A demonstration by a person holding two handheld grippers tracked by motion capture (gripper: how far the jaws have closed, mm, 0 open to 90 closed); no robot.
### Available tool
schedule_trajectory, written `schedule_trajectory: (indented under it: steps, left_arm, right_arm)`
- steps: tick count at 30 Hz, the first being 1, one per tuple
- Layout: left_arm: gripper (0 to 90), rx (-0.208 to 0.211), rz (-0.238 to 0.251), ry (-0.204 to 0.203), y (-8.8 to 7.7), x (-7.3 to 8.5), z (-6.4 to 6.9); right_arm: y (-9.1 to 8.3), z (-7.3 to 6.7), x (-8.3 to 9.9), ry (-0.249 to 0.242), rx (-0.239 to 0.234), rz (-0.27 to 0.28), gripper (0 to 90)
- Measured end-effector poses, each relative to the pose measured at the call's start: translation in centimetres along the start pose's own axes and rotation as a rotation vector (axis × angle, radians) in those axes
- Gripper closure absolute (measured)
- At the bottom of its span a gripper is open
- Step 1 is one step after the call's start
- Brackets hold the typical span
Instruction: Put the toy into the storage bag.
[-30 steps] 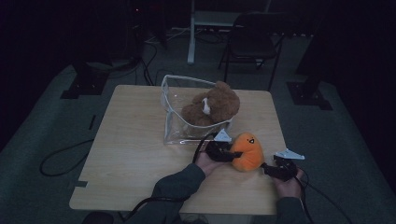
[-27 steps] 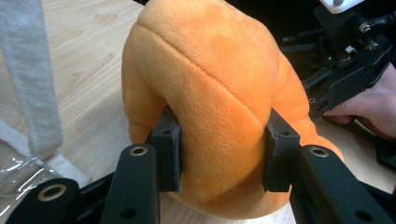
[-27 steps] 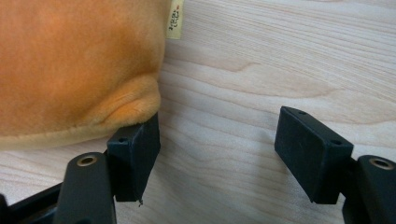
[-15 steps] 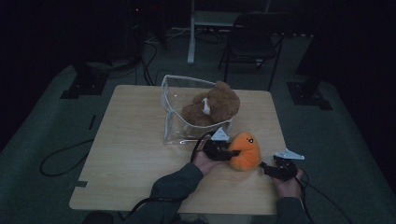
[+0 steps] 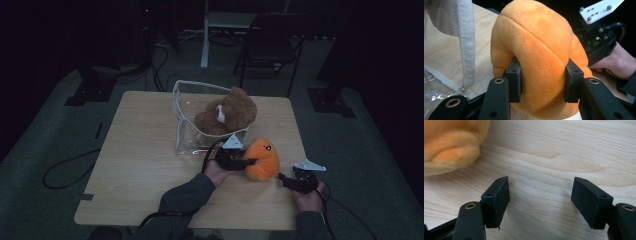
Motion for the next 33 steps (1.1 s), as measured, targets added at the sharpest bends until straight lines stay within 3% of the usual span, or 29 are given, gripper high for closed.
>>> schedule_trajectory:
  steps: [15,33]
  left_arm:
    - [58.4,0.025,0.057,0.033,-2.4,-2.3,1.0]
    - [58.4,0.028,0.121,0.058,-5.2,-4.9,1.3]
  right_arm:
    - [0.0,0.0,0.0,0.000,0.000,0.000,30.2]
    - [0.0,0.0,0.0,0.001,-0.001,0.000,30.1]
Point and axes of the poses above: each handheld gripper's, and its own axes: y roughly forward along the jaws, x roughly out of its underside, z roughly to its right, the point moved 5 cm from there along y, roughly forward along the jaws, and after that the axes turned 2 degrees about -x, right-handed, at the moved point
